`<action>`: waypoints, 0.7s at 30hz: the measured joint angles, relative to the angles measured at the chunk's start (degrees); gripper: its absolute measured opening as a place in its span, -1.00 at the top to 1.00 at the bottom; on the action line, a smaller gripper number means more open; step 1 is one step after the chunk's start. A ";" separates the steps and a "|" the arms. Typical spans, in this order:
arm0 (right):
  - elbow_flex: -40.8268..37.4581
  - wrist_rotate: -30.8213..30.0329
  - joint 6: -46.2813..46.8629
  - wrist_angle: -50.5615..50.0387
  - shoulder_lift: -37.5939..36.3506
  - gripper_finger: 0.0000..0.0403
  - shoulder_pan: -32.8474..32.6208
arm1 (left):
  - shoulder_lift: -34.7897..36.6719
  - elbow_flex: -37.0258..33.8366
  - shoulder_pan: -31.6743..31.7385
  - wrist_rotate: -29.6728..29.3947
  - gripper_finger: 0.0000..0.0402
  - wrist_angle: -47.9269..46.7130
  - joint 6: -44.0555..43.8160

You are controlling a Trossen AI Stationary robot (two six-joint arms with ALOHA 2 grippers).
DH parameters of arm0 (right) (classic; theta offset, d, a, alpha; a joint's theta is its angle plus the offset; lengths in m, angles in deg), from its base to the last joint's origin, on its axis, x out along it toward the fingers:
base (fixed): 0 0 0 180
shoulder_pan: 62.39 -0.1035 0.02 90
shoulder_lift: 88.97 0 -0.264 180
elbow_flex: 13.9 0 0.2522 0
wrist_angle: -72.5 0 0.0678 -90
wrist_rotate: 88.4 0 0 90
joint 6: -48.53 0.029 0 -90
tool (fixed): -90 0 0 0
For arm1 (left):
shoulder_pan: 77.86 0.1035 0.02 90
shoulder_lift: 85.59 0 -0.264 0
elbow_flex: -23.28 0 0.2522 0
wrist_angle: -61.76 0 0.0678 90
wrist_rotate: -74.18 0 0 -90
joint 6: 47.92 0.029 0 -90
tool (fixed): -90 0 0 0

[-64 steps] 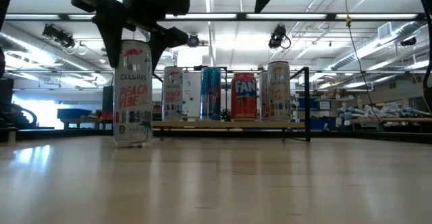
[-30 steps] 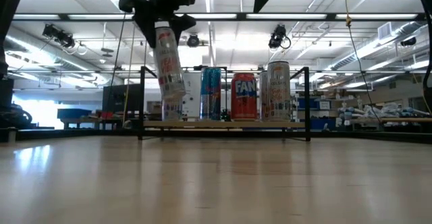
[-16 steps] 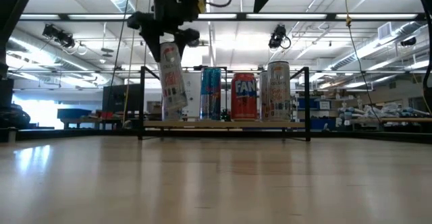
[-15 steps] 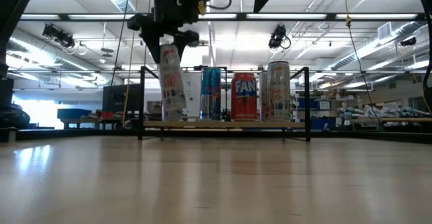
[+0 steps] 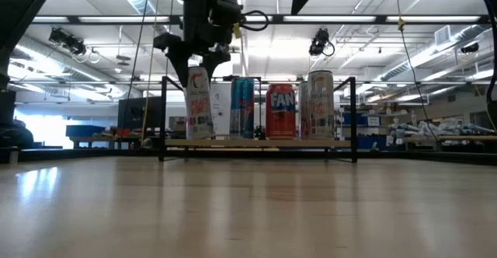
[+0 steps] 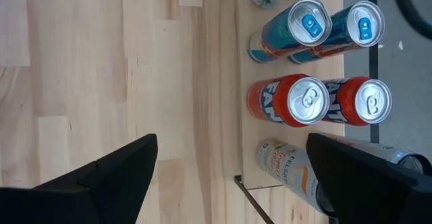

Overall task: Place canned beverage on shelf
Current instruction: Put the white pink soda can on the shelf aligned with the other white pink soda can

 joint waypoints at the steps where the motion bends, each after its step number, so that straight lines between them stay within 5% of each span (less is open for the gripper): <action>1: 0.00 0.00 0.00 0.00 0.00 -0.93 0.00 | 0.00 0.00 0.32 0.02 -0.35 0.06 0.09; 21: 0.02 0.00 -0.02 0.11 0.00 -0.93 0.00 | -0.04 -0.07 0.05 -0.20 -0.35 0.72 -4.66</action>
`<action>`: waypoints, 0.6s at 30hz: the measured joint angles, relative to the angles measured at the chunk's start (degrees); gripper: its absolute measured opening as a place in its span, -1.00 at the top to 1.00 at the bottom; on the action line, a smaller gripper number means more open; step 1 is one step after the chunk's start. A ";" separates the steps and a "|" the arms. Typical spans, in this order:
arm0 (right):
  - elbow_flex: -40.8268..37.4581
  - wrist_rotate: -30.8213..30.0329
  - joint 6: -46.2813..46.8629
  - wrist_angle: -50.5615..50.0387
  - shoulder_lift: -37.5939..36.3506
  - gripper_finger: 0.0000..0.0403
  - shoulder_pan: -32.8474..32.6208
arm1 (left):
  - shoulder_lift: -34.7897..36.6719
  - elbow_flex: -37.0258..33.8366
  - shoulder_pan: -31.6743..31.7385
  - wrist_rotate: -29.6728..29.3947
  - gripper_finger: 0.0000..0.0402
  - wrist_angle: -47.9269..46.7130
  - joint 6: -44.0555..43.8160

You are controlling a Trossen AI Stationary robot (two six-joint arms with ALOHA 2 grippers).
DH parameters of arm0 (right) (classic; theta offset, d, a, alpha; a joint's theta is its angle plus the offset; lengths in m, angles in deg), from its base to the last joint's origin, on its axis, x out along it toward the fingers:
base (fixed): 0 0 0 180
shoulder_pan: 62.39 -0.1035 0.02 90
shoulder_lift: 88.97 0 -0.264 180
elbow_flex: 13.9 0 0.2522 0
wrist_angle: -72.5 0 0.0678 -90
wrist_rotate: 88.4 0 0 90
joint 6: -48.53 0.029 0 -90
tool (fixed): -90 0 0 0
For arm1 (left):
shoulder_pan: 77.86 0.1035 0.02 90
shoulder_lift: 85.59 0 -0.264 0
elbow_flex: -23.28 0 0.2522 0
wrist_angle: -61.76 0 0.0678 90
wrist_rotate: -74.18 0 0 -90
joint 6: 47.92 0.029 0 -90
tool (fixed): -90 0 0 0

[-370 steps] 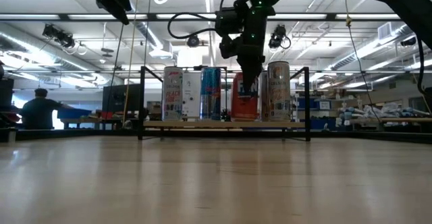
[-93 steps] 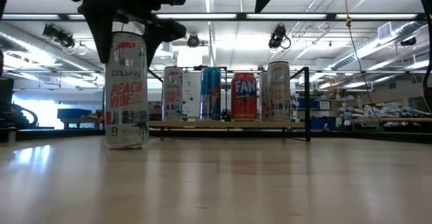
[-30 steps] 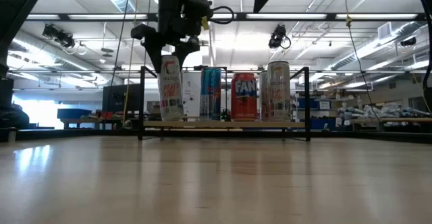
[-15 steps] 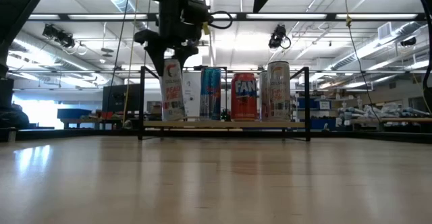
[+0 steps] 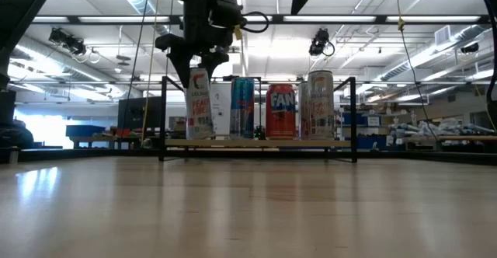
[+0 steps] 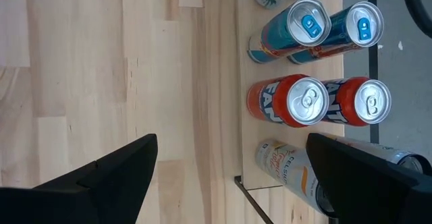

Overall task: Place canned beverage on shelf
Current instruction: Put the white pink soda can on the shelf aligned with the other white pink soda can

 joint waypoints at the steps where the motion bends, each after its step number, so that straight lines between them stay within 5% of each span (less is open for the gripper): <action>1: -0.02 0.00 0.00 0.00 0.00 -0.93 0.02 | 0.00 0.00 -0.09 0.02 -0.35 0.00 -0.02; 18: -0.01 0.00 0.57 -0.02 0.00 -0.93 0.00 | -0.24 -0.13 -1.45 -0.35 -0.55 1.18 -1.46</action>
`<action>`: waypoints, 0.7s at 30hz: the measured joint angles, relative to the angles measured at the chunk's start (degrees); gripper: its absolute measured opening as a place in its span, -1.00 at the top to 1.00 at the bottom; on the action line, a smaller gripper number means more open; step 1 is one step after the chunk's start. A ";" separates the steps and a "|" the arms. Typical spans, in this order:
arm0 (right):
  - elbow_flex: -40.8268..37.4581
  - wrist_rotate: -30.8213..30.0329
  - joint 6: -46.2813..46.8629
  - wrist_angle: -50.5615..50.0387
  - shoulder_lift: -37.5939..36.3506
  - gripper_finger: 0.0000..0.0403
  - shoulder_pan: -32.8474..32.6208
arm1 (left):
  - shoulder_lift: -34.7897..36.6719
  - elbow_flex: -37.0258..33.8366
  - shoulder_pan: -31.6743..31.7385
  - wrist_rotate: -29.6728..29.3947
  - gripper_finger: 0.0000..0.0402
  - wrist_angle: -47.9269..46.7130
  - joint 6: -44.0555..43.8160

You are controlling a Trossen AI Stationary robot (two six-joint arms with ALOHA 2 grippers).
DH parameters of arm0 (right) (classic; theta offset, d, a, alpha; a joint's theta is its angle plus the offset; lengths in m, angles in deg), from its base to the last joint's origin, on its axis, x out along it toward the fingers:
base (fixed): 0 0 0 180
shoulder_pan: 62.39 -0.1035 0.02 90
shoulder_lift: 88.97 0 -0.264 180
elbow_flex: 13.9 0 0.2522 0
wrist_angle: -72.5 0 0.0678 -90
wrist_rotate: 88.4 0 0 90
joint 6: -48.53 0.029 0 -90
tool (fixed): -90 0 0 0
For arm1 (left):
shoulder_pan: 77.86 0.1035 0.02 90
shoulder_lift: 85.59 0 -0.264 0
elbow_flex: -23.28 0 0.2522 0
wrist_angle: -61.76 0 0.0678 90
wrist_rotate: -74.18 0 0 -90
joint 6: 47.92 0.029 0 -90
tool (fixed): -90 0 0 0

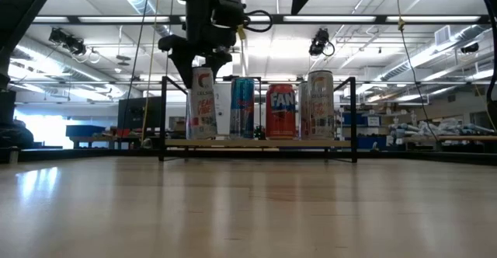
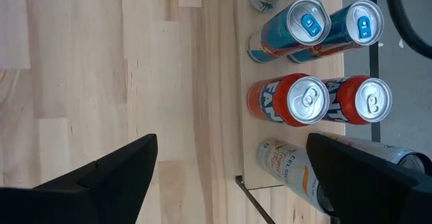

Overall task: Place canned beverage on shelf
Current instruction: Put the white pink soda can on the shelf aligned with the other white pink soda can

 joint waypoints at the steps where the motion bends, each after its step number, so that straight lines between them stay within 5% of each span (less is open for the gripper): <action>1: 0.00 0.00 0.04 0.00 0.00 -0.93 0.00 | 0.00 0.00 0.00 0.02 -0.56 -0.20 0.00; 21: 0.00 0.00 -0.03 0.01 0.00 -0.93 0.00 | 0.37 2.63 -0.17 -3.35 -0.57 0.79 3.01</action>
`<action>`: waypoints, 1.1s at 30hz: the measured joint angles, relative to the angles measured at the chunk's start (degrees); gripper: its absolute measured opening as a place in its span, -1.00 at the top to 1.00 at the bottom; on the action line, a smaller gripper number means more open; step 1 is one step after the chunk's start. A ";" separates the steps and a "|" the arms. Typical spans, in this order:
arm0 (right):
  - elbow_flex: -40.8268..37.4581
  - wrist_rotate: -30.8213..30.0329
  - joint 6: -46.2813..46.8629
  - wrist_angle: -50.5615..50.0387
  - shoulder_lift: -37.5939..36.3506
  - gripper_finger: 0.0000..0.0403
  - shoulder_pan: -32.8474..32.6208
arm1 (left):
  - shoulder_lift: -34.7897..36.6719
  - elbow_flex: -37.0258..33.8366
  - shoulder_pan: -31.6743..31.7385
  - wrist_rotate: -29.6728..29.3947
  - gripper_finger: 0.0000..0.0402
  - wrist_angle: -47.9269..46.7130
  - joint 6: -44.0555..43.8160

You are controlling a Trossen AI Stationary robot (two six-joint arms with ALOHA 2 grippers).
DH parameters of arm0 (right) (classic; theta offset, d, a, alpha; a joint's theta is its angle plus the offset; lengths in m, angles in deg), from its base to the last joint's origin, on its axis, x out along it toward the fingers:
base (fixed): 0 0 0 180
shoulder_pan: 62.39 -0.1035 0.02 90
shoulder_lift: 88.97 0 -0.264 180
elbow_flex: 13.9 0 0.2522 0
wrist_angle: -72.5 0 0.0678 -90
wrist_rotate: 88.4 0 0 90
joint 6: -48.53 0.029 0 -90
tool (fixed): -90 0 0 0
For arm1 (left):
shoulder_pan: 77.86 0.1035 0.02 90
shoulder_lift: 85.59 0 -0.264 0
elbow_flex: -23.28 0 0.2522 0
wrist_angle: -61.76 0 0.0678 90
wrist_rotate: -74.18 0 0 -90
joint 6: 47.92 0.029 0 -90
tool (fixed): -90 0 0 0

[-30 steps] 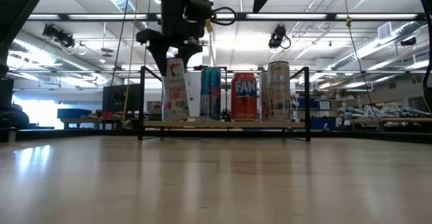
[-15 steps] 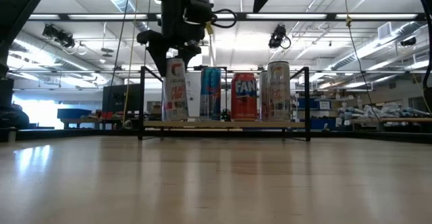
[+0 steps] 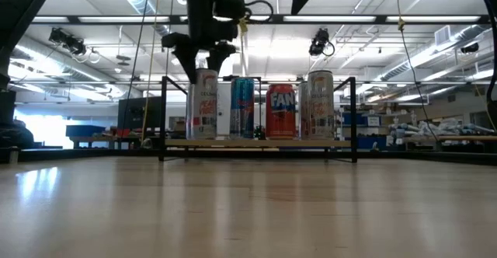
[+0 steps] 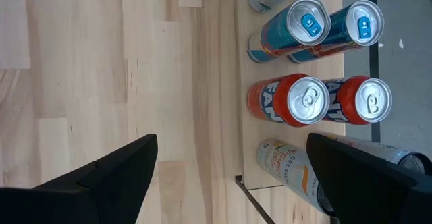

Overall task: Place canned beverage on shelf
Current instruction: Put the white pink soda can on the shelf aligned with the other white pink soda can

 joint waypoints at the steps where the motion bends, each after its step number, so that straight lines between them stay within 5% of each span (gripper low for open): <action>1: 0.01 0.00 -0.03 -0.01 0.00 -0.93 0.00 | 0.00 0.69 -0.01 0.00 -0.57 -0.12 -0.04; 14: 0.00 -0.50 -0.43 0.41 0.02 -0.93 0.00 | 0.09 13.07 -0.14 -0.05 -0.57 -7.04 -6.30; 33: -0.01 -0.48 -8.25 14.79 0.04 -0.93 7.38 | 2.82 25.58 -0.34 3.29 -0.57 -13.77 -39.26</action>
